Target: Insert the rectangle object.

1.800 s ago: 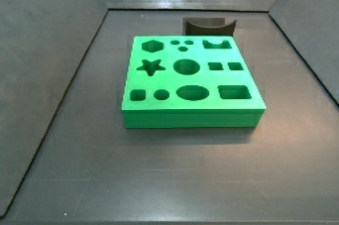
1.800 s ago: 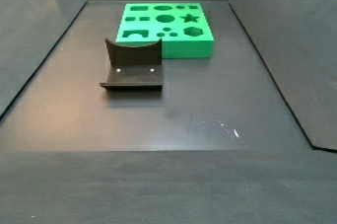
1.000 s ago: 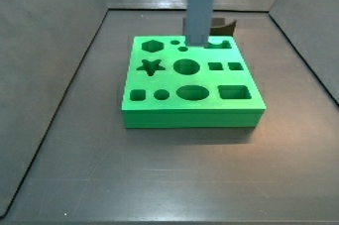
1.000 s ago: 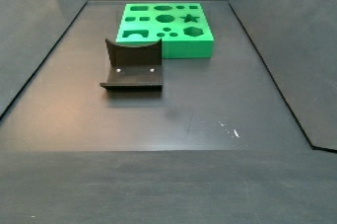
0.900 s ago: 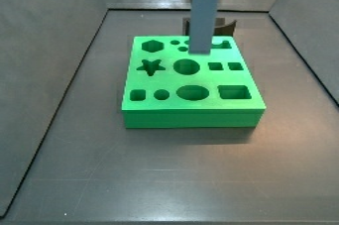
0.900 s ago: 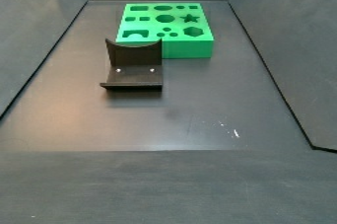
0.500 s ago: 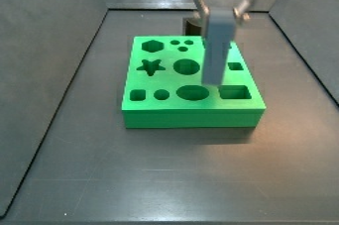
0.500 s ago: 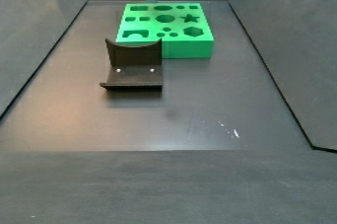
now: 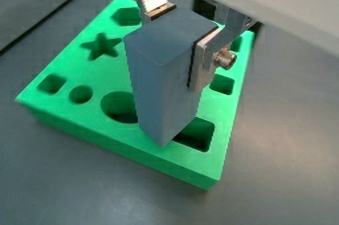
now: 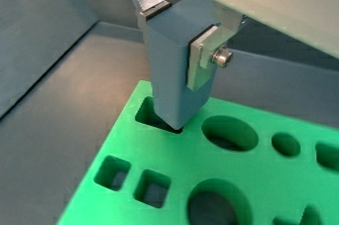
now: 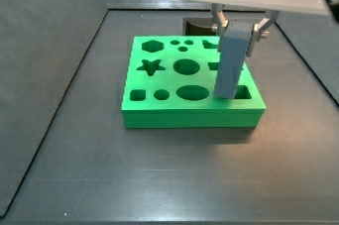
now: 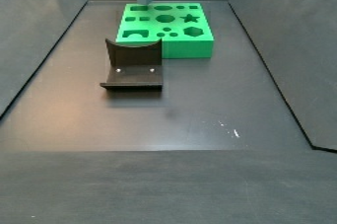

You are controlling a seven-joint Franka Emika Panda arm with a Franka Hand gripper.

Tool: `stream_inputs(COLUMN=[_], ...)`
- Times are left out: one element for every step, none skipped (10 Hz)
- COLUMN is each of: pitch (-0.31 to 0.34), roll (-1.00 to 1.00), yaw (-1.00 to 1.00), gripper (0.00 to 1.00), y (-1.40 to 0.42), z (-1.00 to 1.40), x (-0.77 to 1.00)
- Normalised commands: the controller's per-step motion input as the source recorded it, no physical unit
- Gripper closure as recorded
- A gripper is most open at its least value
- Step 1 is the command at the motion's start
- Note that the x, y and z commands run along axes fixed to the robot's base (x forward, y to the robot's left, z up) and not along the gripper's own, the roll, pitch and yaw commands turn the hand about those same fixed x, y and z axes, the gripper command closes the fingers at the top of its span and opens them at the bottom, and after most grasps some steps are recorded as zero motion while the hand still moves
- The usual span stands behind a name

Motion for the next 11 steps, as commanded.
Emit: stream_inputs(pitch=[0.000,-0.007,-0.047,-0.060,-0.073,-0.067,-0.064,-0.063,-0.060,-0.059,-0.040], roll=[0.25,0.25,0.28,0.25,0.17,0.13,0.10,0.08,0.07,0.07,0.04], yaw=[-0.83,-0.83,-0.79,-0.84,-0.93,-0.99,-1.00,-1.00,-1.00,-1.00,-1.00], gripper=[1.00,1.00,1.00,1.00,1.00,1.00,1.00,1.00,1.00,1.00,1.00], y=[0.03,0.02,0.02,0.01,0.01,0.01,0.00,0.00,0.00,0.00,0.00], z=[-0.14,-0.14,-0.20,-0.14,-0.03,0.00,0.00,0.00,0.00,0.00,0.00], x=[0.15,0.18,0.32,0.30,0.19,0.11,0.06,0.00,0.00,0.00,0.00])
